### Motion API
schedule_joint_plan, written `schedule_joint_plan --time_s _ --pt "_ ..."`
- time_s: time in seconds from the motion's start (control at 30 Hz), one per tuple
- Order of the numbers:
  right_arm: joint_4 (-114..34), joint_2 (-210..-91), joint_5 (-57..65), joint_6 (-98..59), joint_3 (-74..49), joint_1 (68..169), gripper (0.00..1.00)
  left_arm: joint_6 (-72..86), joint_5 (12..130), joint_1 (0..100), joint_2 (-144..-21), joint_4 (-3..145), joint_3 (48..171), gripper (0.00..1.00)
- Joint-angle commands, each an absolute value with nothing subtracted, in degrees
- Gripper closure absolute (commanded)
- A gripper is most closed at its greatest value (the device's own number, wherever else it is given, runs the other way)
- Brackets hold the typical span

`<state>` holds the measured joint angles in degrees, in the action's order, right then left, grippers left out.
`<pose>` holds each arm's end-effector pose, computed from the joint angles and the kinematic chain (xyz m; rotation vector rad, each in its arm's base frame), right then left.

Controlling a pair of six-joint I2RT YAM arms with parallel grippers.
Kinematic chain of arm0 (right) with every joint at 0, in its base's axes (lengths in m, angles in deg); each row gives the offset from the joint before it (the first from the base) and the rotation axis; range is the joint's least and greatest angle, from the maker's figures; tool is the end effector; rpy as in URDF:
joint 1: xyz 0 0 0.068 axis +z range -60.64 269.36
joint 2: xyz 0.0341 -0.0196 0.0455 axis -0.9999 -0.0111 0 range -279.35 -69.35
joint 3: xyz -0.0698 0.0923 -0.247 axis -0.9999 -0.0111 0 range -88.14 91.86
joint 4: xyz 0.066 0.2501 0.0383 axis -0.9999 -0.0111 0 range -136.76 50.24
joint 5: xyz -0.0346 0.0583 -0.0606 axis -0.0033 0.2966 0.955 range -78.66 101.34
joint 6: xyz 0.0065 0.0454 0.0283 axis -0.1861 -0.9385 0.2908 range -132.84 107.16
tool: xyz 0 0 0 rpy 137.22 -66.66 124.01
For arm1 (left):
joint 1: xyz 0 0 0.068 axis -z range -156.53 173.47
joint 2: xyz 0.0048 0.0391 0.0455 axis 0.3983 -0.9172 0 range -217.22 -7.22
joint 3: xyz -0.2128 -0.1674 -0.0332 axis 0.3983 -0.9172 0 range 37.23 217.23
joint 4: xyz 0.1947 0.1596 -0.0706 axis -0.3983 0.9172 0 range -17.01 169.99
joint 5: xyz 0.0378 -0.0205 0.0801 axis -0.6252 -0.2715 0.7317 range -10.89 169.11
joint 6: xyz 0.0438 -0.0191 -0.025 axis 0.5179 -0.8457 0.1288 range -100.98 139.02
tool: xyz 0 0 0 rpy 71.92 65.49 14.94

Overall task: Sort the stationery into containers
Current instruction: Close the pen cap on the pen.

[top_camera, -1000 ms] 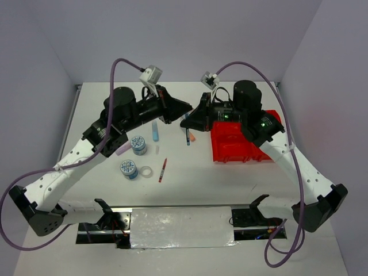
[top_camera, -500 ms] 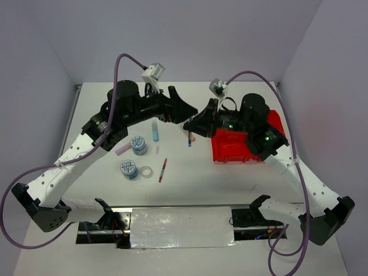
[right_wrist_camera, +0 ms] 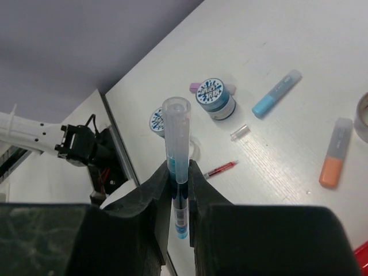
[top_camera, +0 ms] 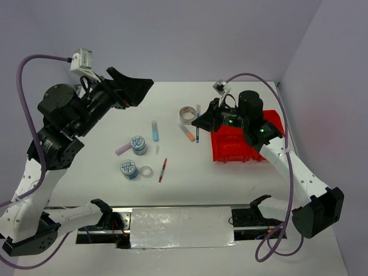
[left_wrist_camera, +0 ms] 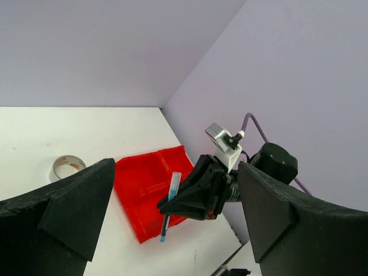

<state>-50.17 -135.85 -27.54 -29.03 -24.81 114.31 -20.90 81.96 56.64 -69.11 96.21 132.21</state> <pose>0.2278 0.1305 0.3781 -0.6461 1.7844 1.1098 0.1484 -0.0947 0.5491 -0.1305 1.4721 -1.0162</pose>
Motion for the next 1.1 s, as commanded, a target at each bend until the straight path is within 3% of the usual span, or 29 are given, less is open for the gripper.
schedule_joint_plan --time_s 0.0,0.17,0.27,0.47,0.63,0.77,1.07 --pt "-49.51 -135.27 -33.63 -27.79 -22.76 114.14 1.00 -18.42 80.01 56.17 -69.35 96.64 130.05 0.01" --pt "-45.48 -135.10 -42.26 -33.39 -20.82 115.64 1.00 -19.12 59.66 56.17 -75.06 92.51 130.13 0.05" --pt "-44.68 -134.75 -43.78 -35.16 -20.29 116.69 1.00 -20.09 55.40 56.17 -76.12 88.90 128.03 0.08" --pt "-44.43 -133.69 -44.82 -36.65 -22.04 117.40 1.00 -20.62 50.29 56.17 -77.61 84.42 124.95 0.11" --pt "-43.10 -132.64 -44.39 -38.24 -22.05 118.01 1.00 -22.55 43.52 56.26 -79.37 81.26 123.11 0.27" --pt "-43.63 -133.25 -43.77 -38.50 -21.08 119.41 1.00 -24.75 40.35 56.61 -79.81 74.93 120.20 0.36" --pt "-43.89 -134.13 -42.46 -38.42 -19.24 121.44 1.00 -23.43 40.09 57.22 -81.57 75.62 120.29 0.51"
